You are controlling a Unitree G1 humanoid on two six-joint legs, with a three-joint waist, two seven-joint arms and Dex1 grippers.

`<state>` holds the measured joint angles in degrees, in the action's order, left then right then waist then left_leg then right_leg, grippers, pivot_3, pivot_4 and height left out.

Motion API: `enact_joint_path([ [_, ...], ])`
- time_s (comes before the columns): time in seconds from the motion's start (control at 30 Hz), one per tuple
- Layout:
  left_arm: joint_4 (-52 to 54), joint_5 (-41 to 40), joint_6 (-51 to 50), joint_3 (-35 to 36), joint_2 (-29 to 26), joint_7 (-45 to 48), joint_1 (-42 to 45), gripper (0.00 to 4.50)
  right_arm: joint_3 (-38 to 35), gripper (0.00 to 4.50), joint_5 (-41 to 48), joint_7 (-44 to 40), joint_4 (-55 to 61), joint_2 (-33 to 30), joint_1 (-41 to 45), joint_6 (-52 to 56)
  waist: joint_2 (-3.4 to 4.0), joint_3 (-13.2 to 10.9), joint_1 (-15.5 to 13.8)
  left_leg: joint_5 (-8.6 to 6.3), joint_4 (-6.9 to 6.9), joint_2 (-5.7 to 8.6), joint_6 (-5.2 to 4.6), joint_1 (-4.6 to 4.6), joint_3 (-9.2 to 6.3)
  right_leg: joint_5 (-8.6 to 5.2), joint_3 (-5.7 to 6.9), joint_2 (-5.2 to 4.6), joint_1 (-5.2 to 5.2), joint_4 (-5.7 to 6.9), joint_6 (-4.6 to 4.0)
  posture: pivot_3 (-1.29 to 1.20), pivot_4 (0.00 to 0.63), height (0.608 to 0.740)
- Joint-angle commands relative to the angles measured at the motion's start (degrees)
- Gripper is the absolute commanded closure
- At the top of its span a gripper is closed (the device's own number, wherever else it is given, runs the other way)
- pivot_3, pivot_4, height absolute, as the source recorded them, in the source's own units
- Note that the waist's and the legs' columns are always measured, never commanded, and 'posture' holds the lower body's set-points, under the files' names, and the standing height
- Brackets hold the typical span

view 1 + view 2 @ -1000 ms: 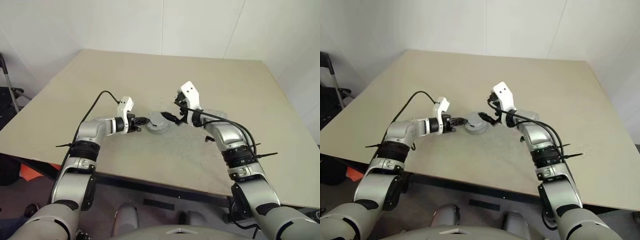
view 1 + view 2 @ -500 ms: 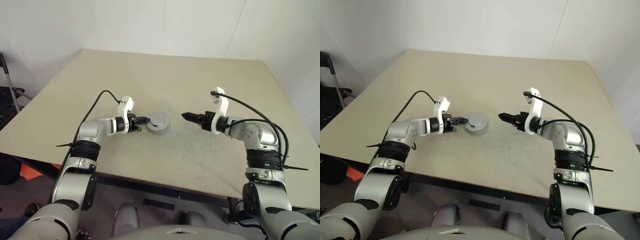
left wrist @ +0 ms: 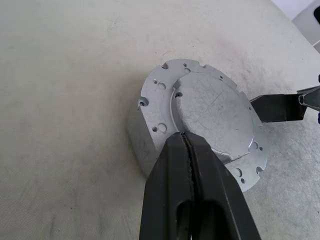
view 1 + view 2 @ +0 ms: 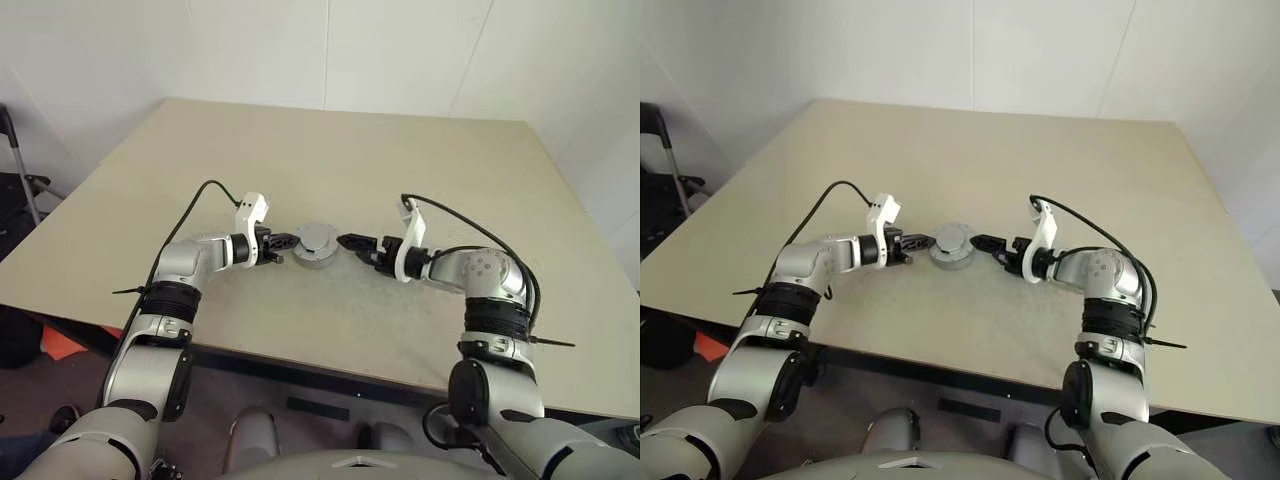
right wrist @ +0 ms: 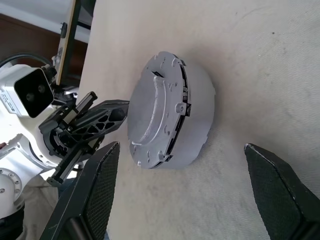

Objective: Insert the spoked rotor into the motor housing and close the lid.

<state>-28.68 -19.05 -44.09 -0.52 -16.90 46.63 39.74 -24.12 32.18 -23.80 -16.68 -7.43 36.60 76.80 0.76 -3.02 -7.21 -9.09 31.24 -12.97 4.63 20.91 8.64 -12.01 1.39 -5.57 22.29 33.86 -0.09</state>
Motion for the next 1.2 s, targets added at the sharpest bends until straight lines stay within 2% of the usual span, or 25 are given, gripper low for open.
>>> enact_joint_path([
  [0.03, -0.77, 1.48, -0.58, -1.27, -0.63, -0.89, -1.22, 4.5, -1.0, 0.03, 2.08, 1.08, -1.11, 1.44, 2.37, -1.03, 0.0, 0.0, 0.01, 0.0, 0.0, 0.0, 0.01, 0.0, 0.0, 0.0, 0.0, 0.0, 0.0, 0.0, 0.0, 0.0, 0.0, 0.74],
  [0.7, -0.98, 1.78, 0.37, -1.34, -1.01, -1.44, -1.1, 4.5, -1.13, 0.03, 3.27, 4.99, -10.98, 8.67, 7.4, -9.47, 0.0, 0.0, 0.06, 0.06, 0.0, -0.04, 0.1, 0.0, -0.01, 0.01, 0.03, 0.02, 0.02, 0.08, 0.01, 0.0, 0.0, 0.74],
  [0.8, -0.92, 1.81, 0.43, -1.2, -1.04, -1.58, -1.18, 4.5, -0.71, 0.64, 2.38, 5.72, -12.26, 8.17, 7.37, -11.08, 0.0, 0.0, -0.08, 0.06, 0.02, -0.03, 0.1, 0.05, -0.01, 0.01, 0.04, 0.01, 0.02, 0.08, 0.01, 0.0, 0.0, 0.74],
  [0.97, -1.0, 2.04, 0.6, -1.09, -1.1, -1.5, -1.23, 4.5, -0.43, 2.37, 3.01, 5.45, -13.07, 7.06, 7.6, -11.41, 0.01, 0.01, -0.14, 0.07, 0.06, -0.02, 0.11, 0.09, -0.01, 0.01, 0.05, -0.01, 0.02, 0.09, 0.02, 0.0, 0.0, 0.74],
  [1.2, -1.52, 2.25, 1.13, -1.04, -0.95, -1.43, -0.88, 4.5, -1.1, 2.44, 3.31, 6.1, -14.12, 6.53, 7.69, -12.32, 0.0, 0.01, -0.22, 0.1, 0.08, -0.01, 0.13, 0.08, -0.02, 0.01, 0.07, -0.02, 0.01, 0.13, 0.02, 0.0, 0.0, 0.74],
])
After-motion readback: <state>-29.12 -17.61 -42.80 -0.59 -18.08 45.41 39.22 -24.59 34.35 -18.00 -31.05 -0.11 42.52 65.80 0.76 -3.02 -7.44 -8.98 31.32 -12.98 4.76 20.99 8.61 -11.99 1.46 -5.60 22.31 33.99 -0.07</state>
